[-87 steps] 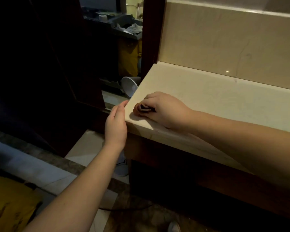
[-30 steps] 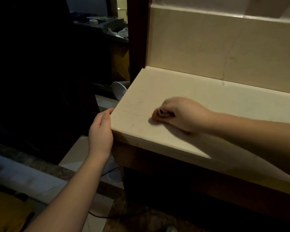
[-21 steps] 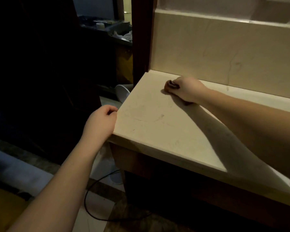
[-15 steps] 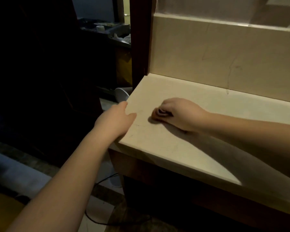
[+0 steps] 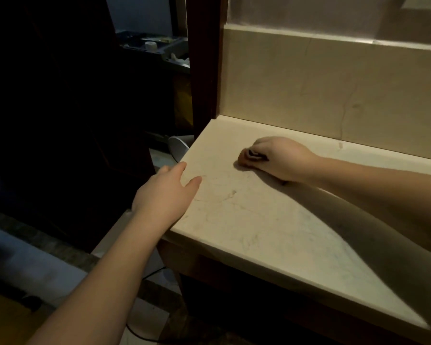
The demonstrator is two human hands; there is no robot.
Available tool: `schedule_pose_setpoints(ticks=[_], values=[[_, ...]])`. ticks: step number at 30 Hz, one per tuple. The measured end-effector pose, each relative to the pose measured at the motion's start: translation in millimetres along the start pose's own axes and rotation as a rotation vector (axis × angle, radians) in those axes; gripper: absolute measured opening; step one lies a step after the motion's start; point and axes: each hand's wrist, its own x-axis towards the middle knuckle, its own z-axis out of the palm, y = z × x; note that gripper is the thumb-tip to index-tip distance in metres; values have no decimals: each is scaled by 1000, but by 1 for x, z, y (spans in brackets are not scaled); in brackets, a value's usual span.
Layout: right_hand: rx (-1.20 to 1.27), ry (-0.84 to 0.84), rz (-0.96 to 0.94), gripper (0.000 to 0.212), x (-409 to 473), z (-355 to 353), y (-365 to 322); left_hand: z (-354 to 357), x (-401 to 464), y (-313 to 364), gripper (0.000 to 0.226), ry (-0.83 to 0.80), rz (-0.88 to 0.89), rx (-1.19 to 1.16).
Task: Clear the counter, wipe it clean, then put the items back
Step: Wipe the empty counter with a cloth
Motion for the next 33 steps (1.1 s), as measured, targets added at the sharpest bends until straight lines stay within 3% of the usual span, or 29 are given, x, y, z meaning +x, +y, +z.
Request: schedule_pose_setpoints(ticks=[5, 11, 16, 19, 23, 28, 33], values=[[-37, 77, 274, 51, 55, -3, 33, 0, 0, -2, 61, -1, -2, -11], [-13, 66, 139, 46, 41, 2, 11, 2, -1, -4, 61, 16, 4, -35], [-91, 96, 277, 50, 35, 0, 42, 5, 1, -6, 62, 42, 14, -38], [-174, 156, 326, 43, 78, 12, 31, 5, 1, -6, 62, 56, 8, -31], [-183, 70, 368, 24, 111, 20, 26, 5, 1, -5, 62, 51, 7, -32], [-265, 126, 395, 39, 61, 6, 66, 3, 1, -5, 60, 58, 12, -42], [-307, 127, 434, 30, 63, 6, 73, 3, 0, -6, 58, 58, 16, -57]])
